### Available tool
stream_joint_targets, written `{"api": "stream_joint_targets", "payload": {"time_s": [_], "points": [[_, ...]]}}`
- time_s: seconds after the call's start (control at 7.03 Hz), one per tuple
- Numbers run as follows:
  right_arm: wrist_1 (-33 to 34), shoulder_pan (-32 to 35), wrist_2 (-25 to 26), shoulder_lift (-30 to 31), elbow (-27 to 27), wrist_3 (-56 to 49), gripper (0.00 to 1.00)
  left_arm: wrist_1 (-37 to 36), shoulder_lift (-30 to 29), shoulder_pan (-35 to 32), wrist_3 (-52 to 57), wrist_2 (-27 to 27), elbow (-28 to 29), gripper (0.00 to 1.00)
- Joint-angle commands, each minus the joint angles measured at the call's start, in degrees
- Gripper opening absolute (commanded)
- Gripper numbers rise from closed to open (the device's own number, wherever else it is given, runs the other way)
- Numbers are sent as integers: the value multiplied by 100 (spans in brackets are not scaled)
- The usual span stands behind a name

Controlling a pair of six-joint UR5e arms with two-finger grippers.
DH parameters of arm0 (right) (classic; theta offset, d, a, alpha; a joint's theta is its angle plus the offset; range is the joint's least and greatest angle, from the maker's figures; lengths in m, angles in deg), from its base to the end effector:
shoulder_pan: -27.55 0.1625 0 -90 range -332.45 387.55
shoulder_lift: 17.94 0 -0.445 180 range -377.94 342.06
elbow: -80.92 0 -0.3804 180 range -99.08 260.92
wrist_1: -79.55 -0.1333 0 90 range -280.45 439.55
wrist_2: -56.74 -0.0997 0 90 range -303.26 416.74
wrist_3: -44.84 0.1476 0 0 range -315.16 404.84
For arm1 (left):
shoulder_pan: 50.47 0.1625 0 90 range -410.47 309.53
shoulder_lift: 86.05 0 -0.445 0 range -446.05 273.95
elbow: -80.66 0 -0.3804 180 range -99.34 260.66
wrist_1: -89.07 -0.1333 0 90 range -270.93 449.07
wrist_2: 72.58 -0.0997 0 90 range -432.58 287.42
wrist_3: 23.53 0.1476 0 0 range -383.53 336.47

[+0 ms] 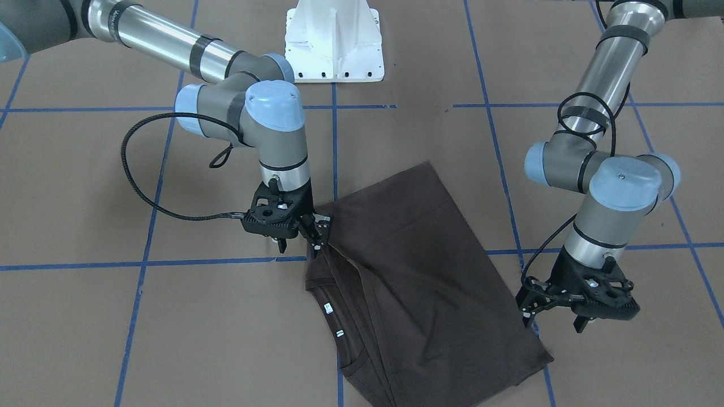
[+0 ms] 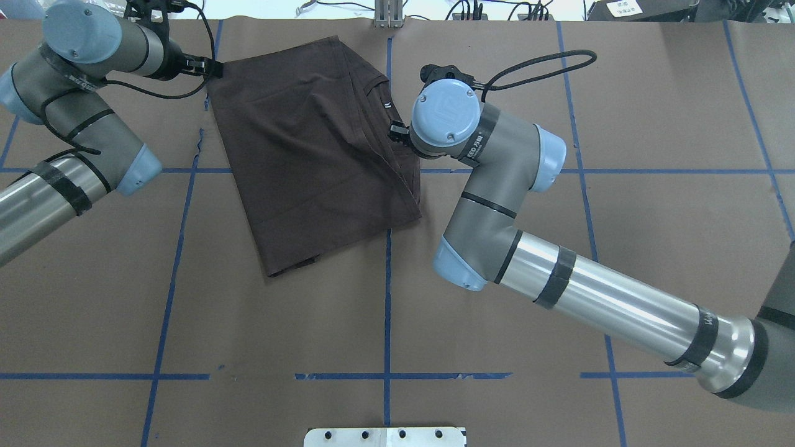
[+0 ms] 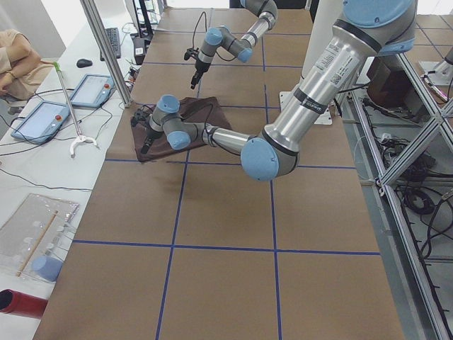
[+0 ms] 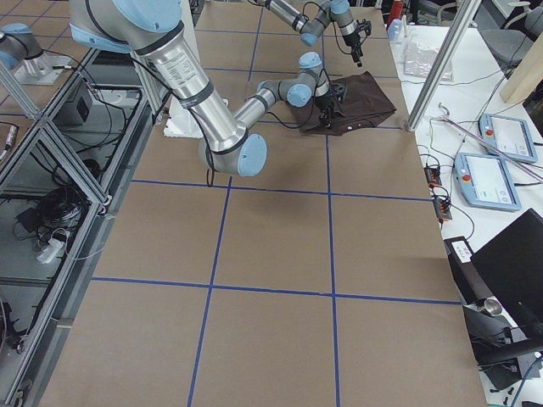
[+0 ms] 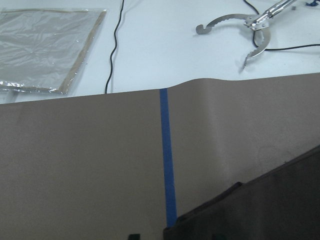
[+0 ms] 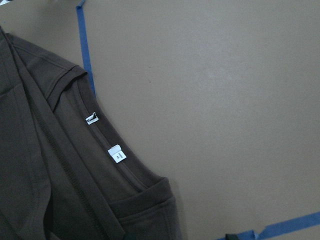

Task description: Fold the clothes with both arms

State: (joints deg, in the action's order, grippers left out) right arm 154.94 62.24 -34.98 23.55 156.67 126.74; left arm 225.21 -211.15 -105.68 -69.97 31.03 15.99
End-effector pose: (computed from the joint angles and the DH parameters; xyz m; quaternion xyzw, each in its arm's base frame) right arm -0.6045 -0.5752 0.2651 0.1382 -0.3901 0.2033 0.8874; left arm 0.3786 -0.7177 0.4599 0.2852 0.3825 -0.0338 0.8782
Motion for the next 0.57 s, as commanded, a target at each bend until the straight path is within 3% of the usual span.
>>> {"api": "stream_joint_targets", "payload": {"time_s": [0.0, 0.43], "points": [[11, -137, 84, -343, -509, -25, 63, 0, 73, 98, -14, 19, -117, 100], [11, -252, 286, -335, -764, -103, 57, 0, 82, 115, -14, 19, -108, 100]]}}
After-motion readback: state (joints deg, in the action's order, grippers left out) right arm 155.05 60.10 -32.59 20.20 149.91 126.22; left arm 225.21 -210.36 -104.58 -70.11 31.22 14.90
